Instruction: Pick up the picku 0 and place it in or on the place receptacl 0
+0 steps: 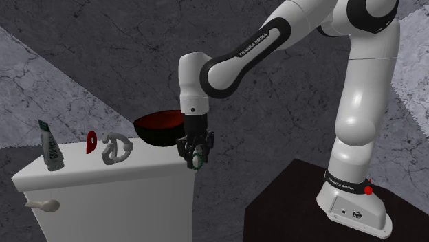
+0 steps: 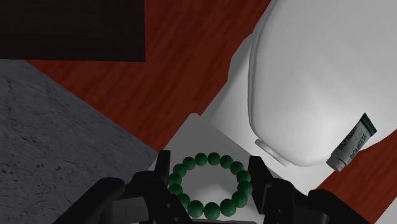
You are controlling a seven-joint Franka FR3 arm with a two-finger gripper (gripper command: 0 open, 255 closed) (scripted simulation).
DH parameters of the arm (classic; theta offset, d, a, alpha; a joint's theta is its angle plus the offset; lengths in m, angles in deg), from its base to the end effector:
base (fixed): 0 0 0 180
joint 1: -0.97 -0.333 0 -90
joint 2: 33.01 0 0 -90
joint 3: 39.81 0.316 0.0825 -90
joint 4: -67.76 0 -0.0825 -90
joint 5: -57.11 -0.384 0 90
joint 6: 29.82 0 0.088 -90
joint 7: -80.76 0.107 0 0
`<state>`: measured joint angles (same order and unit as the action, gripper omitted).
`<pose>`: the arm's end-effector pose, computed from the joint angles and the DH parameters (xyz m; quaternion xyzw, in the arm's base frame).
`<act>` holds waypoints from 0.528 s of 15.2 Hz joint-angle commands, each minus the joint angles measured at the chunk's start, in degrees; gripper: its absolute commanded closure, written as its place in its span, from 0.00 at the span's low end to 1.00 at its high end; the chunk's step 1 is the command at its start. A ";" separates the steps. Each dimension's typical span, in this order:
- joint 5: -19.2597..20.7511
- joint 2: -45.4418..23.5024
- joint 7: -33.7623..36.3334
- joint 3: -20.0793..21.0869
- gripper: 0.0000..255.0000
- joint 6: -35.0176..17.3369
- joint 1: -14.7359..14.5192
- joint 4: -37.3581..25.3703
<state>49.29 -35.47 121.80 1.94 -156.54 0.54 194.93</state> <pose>0.3880 0.3563 0.3585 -0.9970 0.0319 0.0605 0.0373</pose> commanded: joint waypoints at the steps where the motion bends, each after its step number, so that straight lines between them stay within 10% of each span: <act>1: -0.56 0.84 -0.30 0.00 1.00 1.13 0.10 -0.48; 8: -2.66 4.27 -1.40 -0.29 1.00 6.67 0.42 -3.23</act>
<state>46.85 -31.62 120.44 1.68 -150.81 0.94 192.29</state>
